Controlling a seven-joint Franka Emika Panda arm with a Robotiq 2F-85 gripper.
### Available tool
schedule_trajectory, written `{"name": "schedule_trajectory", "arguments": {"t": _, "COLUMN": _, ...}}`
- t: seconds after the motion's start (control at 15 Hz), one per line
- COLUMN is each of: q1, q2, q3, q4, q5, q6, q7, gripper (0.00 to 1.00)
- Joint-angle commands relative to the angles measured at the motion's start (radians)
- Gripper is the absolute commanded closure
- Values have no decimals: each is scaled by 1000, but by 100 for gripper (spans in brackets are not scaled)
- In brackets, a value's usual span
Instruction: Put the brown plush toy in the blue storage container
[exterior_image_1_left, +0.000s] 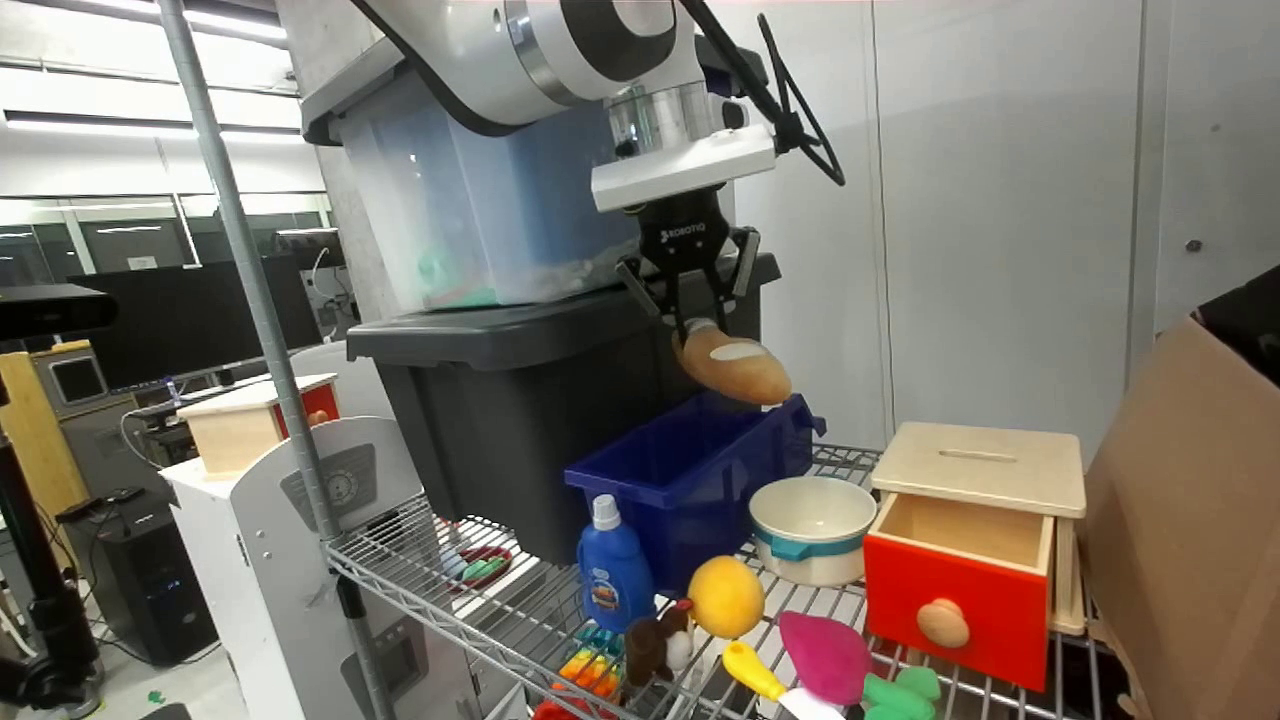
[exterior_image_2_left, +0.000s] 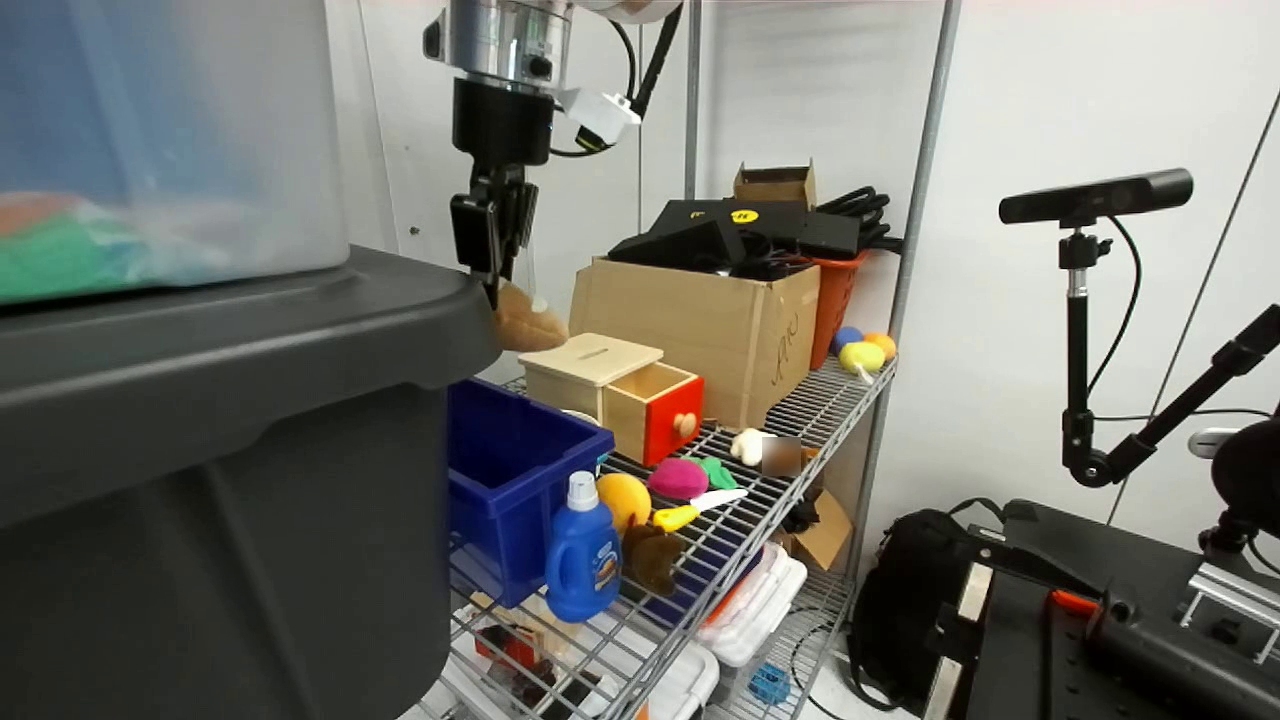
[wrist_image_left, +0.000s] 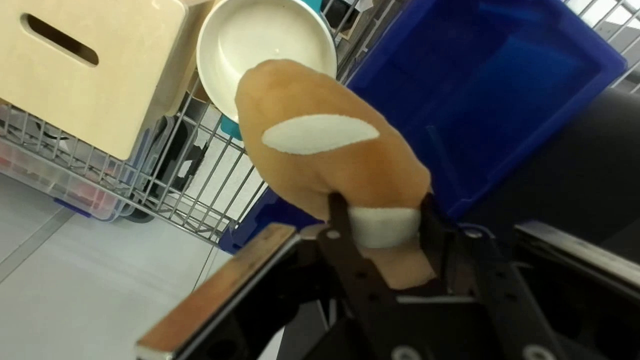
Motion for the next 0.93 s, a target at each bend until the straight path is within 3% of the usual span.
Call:
{"name": "schedule_trajectory", "arguments": {"t": 0.0, "q1": -7, "q2": 25, "q3": 16, "q4": 42, "q5": 25, "q6": -11, "q7": -29, "gripper": 28}}
{"name": "schedule_trajectory", "arguments": {"t": 0.27, "q1": -7, "q2": 27, "q3": 19, "q4": 44, "q5": 25, "q6": -9, "q7": -29, "gripper": 2}}
{"name": "schedule_trajectory", "arguments": {"t": 0.87, "q1": 13, "q2": 2, "q3": -3, "q4": 20, "q5": 7, "q6": -26, "q7": 30, "gripper": 0}}
